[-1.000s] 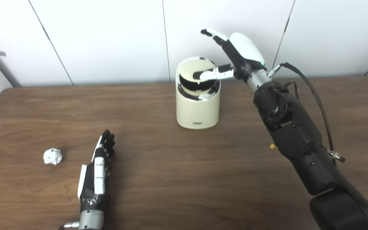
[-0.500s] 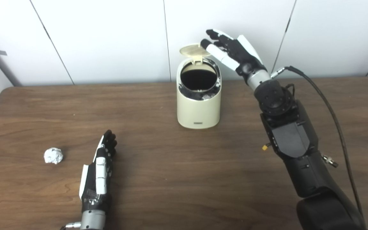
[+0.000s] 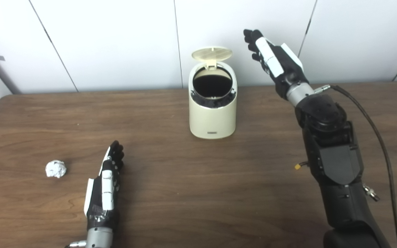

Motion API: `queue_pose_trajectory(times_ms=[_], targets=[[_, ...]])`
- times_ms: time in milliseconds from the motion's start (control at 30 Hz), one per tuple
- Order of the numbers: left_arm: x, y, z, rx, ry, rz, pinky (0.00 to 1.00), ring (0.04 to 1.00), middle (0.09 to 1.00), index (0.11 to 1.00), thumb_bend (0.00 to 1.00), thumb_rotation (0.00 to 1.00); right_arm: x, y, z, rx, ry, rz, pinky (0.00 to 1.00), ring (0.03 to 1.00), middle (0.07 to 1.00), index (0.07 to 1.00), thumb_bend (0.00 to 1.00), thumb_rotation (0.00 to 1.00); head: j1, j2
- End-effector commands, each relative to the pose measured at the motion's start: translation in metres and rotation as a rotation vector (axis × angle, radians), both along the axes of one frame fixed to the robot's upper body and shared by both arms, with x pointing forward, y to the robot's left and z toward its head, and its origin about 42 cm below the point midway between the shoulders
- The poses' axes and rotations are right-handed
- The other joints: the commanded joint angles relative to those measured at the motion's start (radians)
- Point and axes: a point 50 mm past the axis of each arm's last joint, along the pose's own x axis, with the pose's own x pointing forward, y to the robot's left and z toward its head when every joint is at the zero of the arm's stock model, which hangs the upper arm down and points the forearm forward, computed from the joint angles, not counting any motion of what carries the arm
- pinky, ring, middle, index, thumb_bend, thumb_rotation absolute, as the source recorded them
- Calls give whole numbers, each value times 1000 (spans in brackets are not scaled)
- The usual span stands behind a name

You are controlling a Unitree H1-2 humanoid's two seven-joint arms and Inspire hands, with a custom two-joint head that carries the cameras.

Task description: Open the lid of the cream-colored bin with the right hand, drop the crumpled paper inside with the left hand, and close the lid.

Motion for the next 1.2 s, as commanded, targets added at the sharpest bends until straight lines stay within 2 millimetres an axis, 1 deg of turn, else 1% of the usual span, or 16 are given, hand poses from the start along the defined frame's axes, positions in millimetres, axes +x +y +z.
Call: queue_pose_trajectory(times_ms=[0, 100, 167, 333, 400, 567, 700, 900, 1100, 1167], targets=[[-6, -2, -8, -8, 50, -6, 1000, 976, 965, 980, 589, 1000, -4, -5, 19, 13, -65, 2, 955, 950, 937, 894, 565, 1000, -1, 0], [-6, -1, -8, -9, 46, -5, 1000, 970, 964, 977, 589, 1000, -10, -9, 17, 33, -74, -12, 941, 943, 921, 886, 580, 1000, -1, 0], [-6, -1, -8, -6, 48, -3, 1000, 969, 962, 975, 596, 1000, -13, -11, 16, 41, -78, -17, 952, 946, 921, 887, 574, 1000, -1, 0], [-5, 0, -8, -2, 42, -6, 1000, 973, 963, 977, 603, 1000, -27, -19, 3, 43, -65, -27, 970, 957, 928, 898, 563, 1000, -1, 8], [-5, 1, -8, -1, 40, -4, 1000, 972, 963, 980, 601, 1000, -34, -21, -5, 49, -52, -32, 962, 956, 929, 897, 545, 1000, -1, 11], [-5, 4, -7, 2, 30, -7, 1000, 969, 966, 982, 598, 1000, -49, -24, -23, 65, -18, -32, 954, 954, 932, 908, 548, 1000, -10, 18], [-6, 6, -6, 6, 22, -6, 1000, 965, 964, 979, 611, 1000, -58, -23, -35, 97, 8, -36, 944, 949, 923, 898, 562, 1000, -13, 24], [-6, 8, -5, 6, 10, -12, 1000, 978, 974, 984, 616, 1000, -77, -21, -55, 150, 41, -60, 951, 947, 919, 884, 569, 1000, -17, 36], [-5, 8, -4, 7, -1, -19, 1000, 978, 979, 980, 625, 1000, -99, -30, -78, 176, 74, -83, 934, 944, 927, 886, 563, 1000, -11, 45], [-5, 8, -3, 5, -3, -21, 1000, 974, 980, 983, 630, 1000, -106, -33, -87, 198, 96, -97, 944, 947, 928, 888, 561, 1000, -13, 47]])
